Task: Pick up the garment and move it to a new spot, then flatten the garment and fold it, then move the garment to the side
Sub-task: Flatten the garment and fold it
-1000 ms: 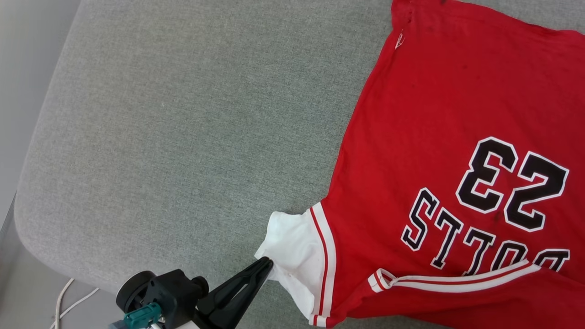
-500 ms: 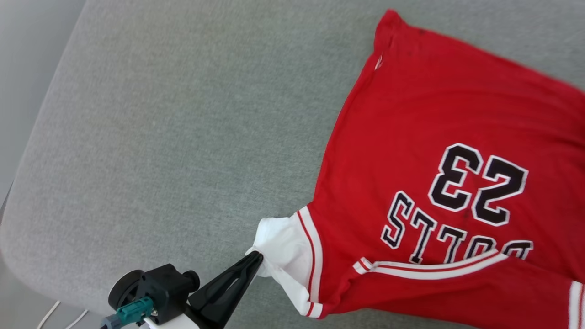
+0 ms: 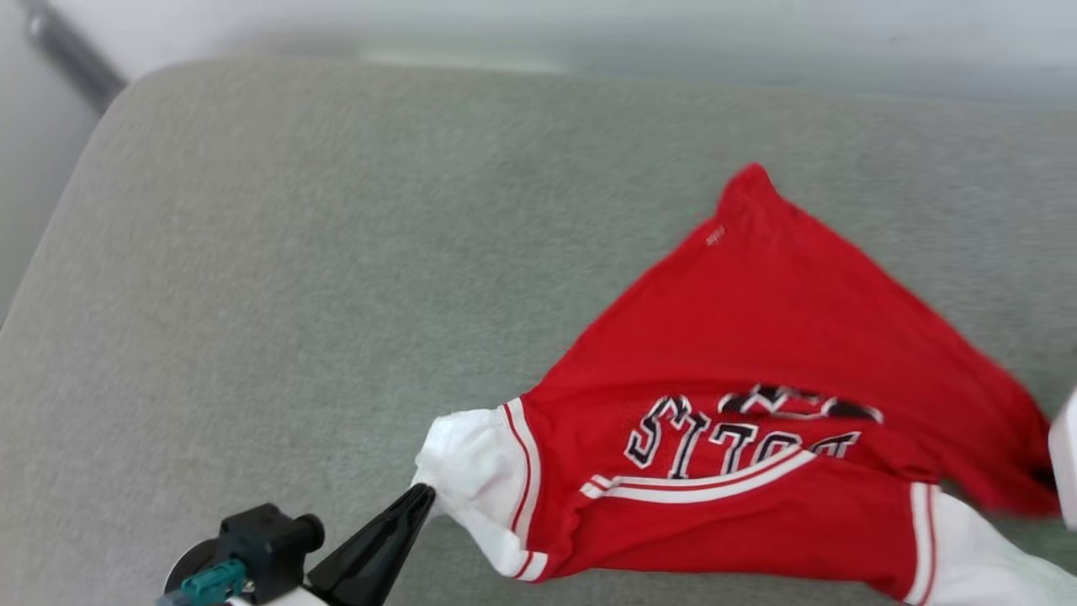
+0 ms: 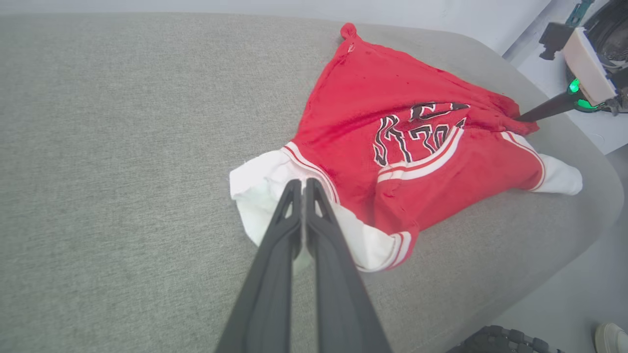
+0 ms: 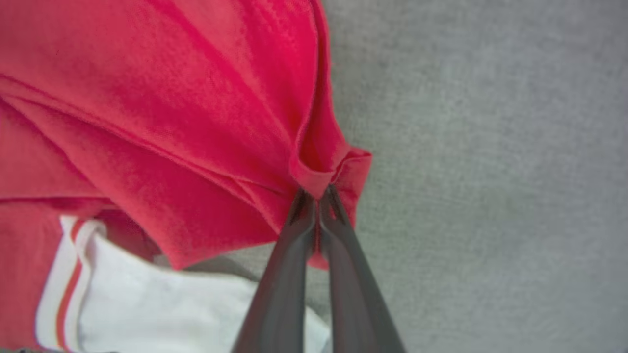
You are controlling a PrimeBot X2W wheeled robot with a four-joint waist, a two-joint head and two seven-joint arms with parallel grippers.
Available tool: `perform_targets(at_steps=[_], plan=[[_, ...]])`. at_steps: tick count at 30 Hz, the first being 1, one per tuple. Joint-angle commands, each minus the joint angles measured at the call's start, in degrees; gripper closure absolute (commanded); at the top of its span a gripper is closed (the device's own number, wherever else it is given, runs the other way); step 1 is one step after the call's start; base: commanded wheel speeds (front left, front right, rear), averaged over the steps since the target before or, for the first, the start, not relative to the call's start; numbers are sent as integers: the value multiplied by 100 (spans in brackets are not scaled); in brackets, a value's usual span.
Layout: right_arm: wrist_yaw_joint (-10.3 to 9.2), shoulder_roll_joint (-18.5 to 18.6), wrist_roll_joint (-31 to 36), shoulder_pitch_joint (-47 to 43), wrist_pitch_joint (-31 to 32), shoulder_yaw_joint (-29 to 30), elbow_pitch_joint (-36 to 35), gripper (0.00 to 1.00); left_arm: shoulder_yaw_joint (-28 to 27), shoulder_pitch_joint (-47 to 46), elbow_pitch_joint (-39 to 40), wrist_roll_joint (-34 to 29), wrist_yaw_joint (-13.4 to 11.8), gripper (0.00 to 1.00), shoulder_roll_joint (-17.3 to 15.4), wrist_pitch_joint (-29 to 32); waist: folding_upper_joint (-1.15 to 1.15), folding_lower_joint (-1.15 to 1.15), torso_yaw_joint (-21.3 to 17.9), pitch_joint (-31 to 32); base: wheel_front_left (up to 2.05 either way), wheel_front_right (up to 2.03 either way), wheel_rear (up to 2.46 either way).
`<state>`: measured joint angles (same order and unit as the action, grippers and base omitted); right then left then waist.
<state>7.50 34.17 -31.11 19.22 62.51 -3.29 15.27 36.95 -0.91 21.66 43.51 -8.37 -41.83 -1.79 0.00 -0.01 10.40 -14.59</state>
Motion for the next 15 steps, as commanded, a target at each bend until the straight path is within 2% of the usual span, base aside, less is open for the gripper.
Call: perform_targets(at_steps=[1,6,15], plan=[[-3,18,-95,-341,-17,37,-76,100,-26,113,-42,29,-28,100,-26,-52,0,1,-314,312,0,0,0],[-2,14,-335,-1158,-108,350,-518,100,-137,246,-184,144,-89,100,-20,-200,0,1,-590,565,0,0,0],[-2,-248,-488,-2481,-220,641,-1208,100,-300,379,-393,322,-191,100,138,-486,0,1,-901,834,0,0,0]])
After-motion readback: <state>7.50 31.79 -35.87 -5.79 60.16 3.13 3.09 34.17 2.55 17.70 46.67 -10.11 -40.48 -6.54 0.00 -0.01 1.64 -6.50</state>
